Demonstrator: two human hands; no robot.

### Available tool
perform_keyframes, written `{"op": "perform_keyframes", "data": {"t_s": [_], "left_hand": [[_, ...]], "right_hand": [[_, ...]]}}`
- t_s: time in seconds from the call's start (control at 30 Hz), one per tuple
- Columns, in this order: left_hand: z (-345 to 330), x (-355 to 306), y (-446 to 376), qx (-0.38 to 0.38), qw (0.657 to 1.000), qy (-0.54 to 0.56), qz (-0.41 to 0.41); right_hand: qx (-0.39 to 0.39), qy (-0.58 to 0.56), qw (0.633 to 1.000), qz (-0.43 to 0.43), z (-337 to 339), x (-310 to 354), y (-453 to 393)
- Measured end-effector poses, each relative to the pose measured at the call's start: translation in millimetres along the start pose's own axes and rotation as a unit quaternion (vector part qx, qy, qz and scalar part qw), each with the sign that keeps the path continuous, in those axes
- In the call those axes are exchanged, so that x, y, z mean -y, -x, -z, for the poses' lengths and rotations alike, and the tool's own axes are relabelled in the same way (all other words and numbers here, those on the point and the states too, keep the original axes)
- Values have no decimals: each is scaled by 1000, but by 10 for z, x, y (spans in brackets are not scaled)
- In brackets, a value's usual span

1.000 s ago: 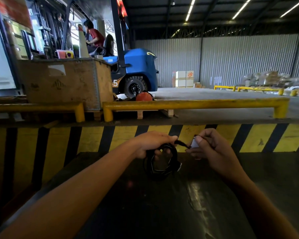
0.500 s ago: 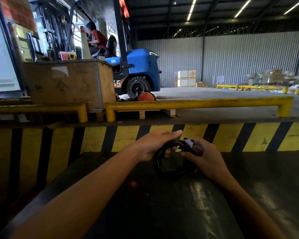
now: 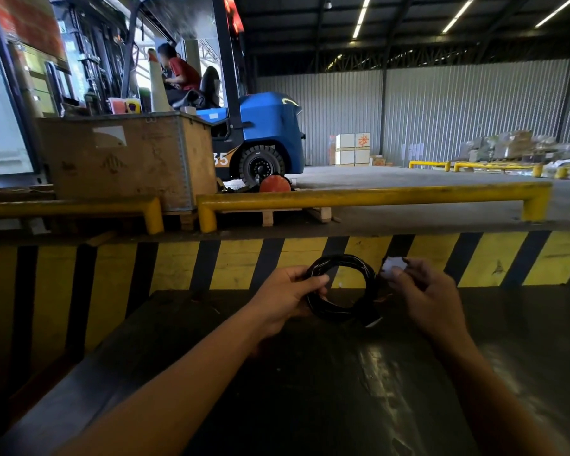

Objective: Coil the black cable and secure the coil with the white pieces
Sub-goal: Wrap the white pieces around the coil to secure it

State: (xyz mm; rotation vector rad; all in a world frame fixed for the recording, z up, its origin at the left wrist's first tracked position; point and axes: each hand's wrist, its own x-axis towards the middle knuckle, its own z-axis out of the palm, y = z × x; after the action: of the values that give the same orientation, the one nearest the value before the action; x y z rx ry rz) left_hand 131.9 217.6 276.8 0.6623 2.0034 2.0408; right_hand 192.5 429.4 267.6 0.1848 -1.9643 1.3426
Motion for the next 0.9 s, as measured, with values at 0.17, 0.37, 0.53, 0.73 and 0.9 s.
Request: {"op": "perform_keyframes", "data": {"t_s": [0.17,0.37,0.53,0.73,0.9], "left_hand": [[-54,-37,3,-7,999,-45,-13],[-190,-24,3,-26,998,-60,-25],[-226,26,25,-20,996,-83,-36],[-297,20,64,-12,997,-61,-45],[-346,-23,114,12,997,-57,-58]], "right_hand": [[51,36,995,81,25,194,29],[197,120,973,22,-134,118,107],[170,114,978,31,-158,118,118],[126,101,983,83,-193,125,169],[92,85,988,90,-174,104,201]]}}
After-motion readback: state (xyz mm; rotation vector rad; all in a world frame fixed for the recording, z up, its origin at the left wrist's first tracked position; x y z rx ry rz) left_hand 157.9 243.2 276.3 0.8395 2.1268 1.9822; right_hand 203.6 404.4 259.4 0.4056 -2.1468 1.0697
